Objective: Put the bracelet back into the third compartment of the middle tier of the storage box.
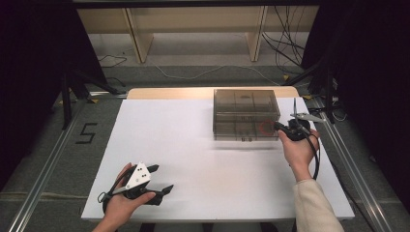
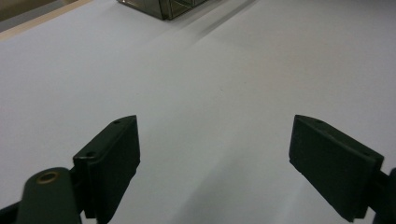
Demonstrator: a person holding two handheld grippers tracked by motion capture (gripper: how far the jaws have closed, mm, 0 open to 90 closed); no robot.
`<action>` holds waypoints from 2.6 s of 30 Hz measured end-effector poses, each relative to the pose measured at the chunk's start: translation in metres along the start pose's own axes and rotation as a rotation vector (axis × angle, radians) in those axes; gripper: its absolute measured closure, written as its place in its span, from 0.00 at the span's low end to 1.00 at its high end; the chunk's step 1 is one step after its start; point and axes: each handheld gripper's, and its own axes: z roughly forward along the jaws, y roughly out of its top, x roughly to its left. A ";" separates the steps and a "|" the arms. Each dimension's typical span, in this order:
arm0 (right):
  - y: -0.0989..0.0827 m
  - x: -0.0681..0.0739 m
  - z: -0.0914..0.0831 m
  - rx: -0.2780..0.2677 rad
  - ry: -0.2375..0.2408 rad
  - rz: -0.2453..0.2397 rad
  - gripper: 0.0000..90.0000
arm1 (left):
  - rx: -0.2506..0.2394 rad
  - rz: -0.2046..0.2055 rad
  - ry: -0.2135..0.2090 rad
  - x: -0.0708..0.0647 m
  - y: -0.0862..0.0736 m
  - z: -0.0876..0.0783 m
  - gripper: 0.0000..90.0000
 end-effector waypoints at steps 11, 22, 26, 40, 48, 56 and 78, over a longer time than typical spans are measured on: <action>-0.002 -0.002 0.009 0.014 -0.024 -0.022 1.00 | 0.000 0.001 -0.002 0.000 0.000 0.000 0.18; -0.004 -0.002 0.017 0.026 -0.051 -0.054 1.00 | 0.002 0.001 -0.003 0.000 0.000 0.000 0.18; -0.004 -0.001 0.020 0.027 -0.059 -0.064 1.00 | 0.001 0.000 -0.004 0.000 0.000 0.000 0.18; -0.007 0.003 0.030 0.054 -0.072 -0.124 1.00 | 0.001 -0.001 -0.007 0.000 0.000 0.000 0.18; -0.009 0.003 0.032 0.065 -0.083 -0.150 1.00 | 0.001 -0.001 -0.007 0.000 0.000 0.000 0.18; -0.009 0.003 0.033 0.070 -0.081 -0.165 1.00 | 0.001 -0.001 -0.008 -0.001 0.000 0.000 0.18; -0.006 0.005 0.026 0.046 -0.044 -0.135 0.82 | -0.002 -0.001 -0.008 -0.001 0.000 0.000 0.18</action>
